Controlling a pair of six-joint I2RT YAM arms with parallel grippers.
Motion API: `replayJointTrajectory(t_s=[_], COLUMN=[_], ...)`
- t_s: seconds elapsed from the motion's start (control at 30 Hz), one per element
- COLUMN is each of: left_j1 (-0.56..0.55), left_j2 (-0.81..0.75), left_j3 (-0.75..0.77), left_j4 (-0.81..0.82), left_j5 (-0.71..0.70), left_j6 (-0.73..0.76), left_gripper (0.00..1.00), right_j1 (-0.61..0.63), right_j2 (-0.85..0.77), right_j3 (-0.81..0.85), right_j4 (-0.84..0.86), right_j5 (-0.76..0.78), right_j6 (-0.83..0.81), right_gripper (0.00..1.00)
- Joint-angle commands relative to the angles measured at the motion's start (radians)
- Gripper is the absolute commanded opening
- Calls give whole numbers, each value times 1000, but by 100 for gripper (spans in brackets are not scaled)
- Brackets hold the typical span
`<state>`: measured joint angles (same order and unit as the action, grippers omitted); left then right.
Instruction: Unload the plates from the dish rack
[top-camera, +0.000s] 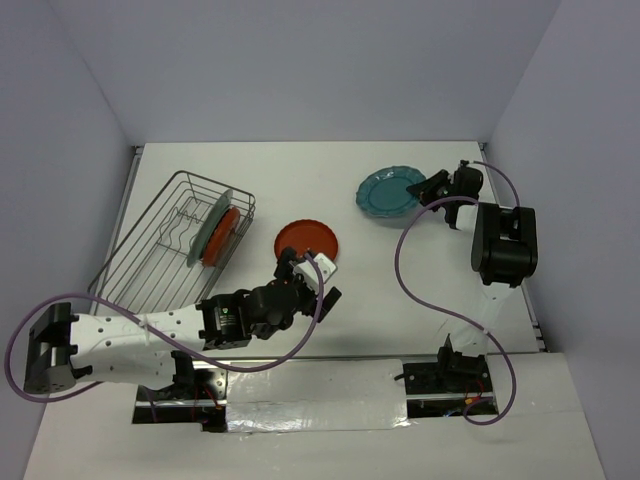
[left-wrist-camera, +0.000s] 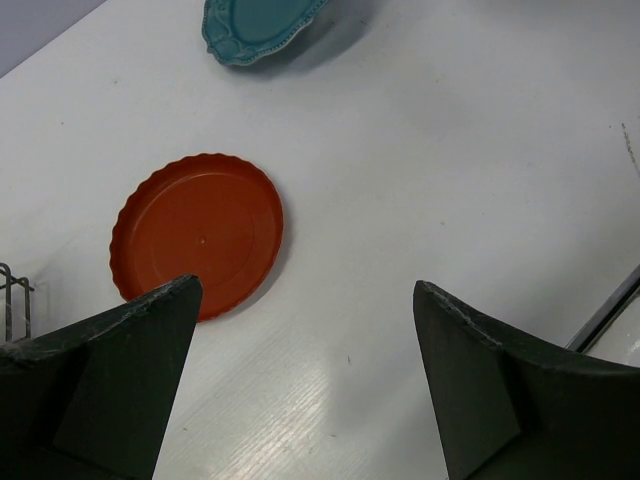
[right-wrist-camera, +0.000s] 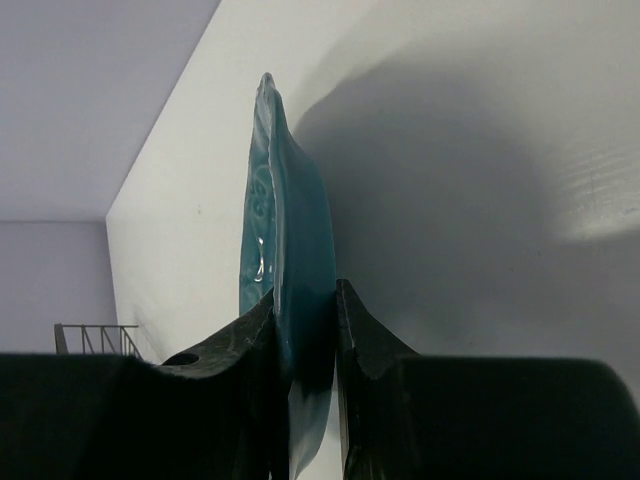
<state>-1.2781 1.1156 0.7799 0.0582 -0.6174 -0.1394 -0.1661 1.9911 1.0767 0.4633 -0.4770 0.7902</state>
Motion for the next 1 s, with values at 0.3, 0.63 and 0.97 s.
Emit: replayJointTrajectory(t_s=[0.3,0.63,0.97], left_j1=[5,5,5], left_j2=[-39,-14,-45], left_j3=[10,22,15], left_j4=[17,8,14], left_j5=[-35,-54,-25], left_j6=[-14,-11,-20], left_gripper=[99,99,100], right_j1=[8,5,4], right_j2=[21,40,71], right_j3=[97,157,302], right_j4=[26,-118,-414], right_j5=[-45,-19,35], right_j6=[40,40,40], right_gripper=[8,41,62])
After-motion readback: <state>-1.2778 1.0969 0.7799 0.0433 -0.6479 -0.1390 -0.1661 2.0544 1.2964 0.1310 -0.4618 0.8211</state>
